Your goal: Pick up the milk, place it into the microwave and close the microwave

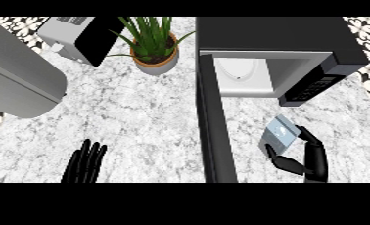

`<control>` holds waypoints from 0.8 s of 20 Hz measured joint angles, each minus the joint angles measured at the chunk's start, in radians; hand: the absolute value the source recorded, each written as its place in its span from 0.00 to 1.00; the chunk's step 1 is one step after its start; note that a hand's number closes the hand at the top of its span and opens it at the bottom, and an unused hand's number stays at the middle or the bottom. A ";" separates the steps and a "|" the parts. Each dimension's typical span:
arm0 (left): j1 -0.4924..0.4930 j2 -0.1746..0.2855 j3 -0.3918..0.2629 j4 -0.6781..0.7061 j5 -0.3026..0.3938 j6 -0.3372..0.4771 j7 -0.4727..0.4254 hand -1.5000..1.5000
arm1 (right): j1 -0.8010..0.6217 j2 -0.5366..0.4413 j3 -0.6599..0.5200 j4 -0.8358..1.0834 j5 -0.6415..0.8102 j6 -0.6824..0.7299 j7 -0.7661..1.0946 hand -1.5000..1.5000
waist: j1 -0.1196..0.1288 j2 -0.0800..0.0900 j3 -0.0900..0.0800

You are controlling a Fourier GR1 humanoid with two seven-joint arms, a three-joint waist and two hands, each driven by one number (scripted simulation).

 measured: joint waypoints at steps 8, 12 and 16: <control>0.051 0.044 0.050 -0.033 0.049 -0.060 -0.026 0.00 | -0.148 -0.060 -0.030 0.240 -0.003 0.059 -0.108 1.00 | 0.006 0.001 0.001; 0.066 0.041 0.060 -0.024 0.055 -0.067 -0.035 0.00 | -0.193 -0.051 -0.026 0.284 -0.015 0.100 -0.122 1.00 | 0.005 0.002 0.002; 0.050 0.046 0.098 -0.001 0.083 -0.086 -0.033 0.00 | -0.185 -0.024 0.001 0.241 -0.027 0.139 -0.110 1.00 | -0.002 0.001 0.002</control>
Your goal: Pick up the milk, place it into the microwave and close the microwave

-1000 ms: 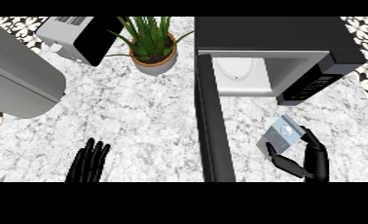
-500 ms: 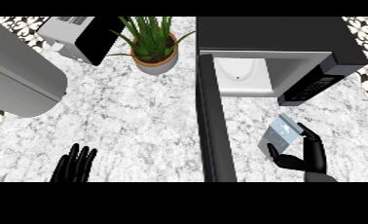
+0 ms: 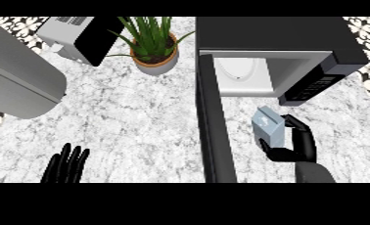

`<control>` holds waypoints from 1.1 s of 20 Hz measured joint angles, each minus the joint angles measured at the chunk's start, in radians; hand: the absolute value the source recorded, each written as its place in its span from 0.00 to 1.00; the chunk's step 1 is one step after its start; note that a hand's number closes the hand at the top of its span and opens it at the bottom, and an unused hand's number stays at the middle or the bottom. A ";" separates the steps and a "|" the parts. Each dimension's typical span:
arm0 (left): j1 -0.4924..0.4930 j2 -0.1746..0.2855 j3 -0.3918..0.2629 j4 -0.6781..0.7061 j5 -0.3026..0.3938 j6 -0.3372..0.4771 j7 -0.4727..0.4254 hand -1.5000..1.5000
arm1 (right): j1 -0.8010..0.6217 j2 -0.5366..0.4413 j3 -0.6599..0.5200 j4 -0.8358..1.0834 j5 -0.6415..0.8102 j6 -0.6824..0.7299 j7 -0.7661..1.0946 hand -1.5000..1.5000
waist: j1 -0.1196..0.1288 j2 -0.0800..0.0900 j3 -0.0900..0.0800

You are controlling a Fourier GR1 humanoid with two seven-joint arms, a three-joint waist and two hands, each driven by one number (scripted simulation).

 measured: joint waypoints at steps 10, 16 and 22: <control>0.019 -0.013 0.029 0.043 0.002 -0.036 -0.035 0.00 | 0.101 0.098 0.109 -0.337 0.003 -0.020 0.115 1.00 | -0.009 -0.003 0.000; 0.009 -0.019 0.048 0.062 0.004 -0.064 -0.035 0.00 | 0.102 0.117 0.144 -0.474 0.030 -0.121 0.249 1.00 | -0.006 -0.002 0.000; 0.010 -0.024 0.081 0.081 0.023 -0.095 -0.039 0.00 | 0.014 0.102 0.143 -0.476 0.059 -0.194 0.371 1.00 | -0.002 0.000 0.001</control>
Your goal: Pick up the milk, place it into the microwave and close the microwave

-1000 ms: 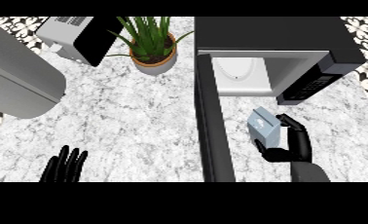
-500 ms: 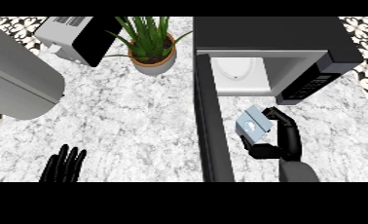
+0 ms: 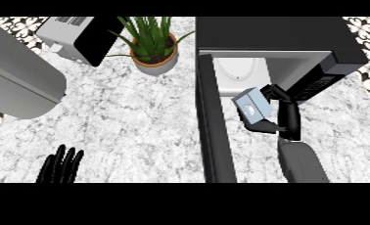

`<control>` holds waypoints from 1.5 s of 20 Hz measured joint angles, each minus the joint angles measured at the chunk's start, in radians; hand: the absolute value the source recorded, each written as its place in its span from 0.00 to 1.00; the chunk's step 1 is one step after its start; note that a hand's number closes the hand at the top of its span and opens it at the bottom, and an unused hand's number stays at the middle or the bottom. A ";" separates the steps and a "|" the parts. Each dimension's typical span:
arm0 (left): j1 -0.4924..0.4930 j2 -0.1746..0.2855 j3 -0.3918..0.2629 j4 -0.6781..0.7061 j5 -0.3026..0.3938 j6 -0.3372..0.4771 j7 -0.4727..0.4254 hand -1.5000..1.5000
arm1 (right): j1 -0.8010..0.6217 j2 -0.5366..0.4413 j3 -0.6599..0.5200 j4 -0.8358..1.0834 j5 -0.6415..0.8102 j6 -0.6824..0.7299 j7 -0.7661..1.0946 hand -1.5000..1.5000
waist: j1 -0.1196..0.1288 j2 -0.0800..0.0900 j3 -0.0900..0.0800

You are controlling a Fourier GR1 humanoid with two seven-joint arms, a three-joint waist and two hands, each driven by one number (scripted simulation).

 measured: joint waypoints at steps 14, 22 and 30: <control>-0.053 0.003 0.041 0.013 0.024 -0.047 0.042 0.00 | -0.388 -0.094 -0.065 0.466 0.132 -0.195 0.072 1.00 | 0.028 0.007 0.003; -0.092 -0.002 0.042 0.051 -0.015 -0.035 0.054 0.00 | -0.547 -0.153 -0.092 0.684 0.192 -0.352 0.091 1.00 | 0.063 0.025 0.007; -0.121 0.009 0.027 0.048 -0.087 -0.003 0.089 0.00 | -0.638 -0.193 -0.101 0.805 0.233 -0.501 0.132 0.00 | 0.092 0.041 0.010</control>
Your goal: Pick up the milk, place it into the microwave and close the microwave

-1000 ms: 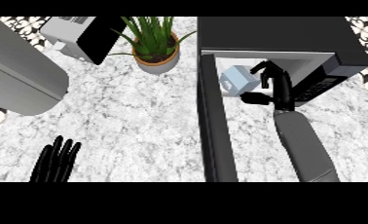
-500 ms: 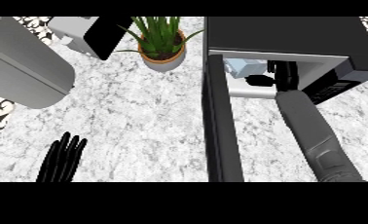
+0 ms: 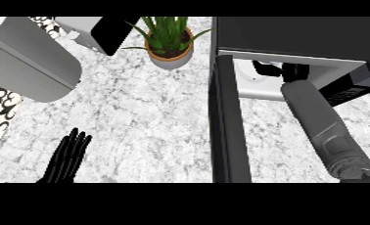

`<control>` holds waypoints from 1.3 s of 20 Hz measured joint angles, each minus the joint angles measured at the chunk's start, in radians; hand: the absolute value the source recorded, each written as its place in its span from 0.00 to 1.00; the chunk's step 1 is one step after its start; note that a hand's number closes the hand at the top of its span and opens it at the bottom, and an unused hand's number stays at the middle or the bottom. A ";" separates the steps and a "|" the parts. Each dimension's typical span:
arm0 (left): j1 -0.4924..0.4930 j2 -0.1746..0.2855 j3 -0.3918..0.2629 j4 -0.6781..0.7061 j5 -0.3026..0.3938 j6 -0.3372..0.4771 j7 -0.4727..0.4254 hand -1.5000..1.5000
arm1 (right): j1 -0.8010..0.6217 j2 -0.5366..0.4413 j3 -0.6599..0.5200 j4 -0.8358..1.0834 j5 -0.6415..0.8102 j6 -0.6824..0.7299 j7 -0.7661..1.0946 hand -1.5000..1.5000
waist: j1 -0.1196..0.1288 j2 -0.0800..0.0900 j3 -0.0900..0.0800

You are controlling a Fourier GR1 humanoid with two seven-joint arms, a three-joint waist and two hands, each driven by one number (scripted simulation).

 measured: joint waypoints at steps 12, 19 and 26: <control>-0.027 -0.006 -0.012 0.010 -0.028 0.000 0.004 0.00 | -0.041 -0.013 0.016 0.082 0.035 0.048 -0.038 0.00 | 0.005 0.003 -0.003; -0.028 -0.032 -0.049 0.019 -0.044 -0.004 -0.007 0.00 | -0.021 0.008 -0.037 0.066 -0.021 0.164 -0.147 0.00 | -0.007 -0.001 -0.004; -0.032 -0.044 -0.067 0.029 -0.057 -0.011 -0.020 0.00 | 0.021 0.016 -0.103 0.060 -0.090 0.271 -0.246 0.00 | -0.023 -0.011 -0.006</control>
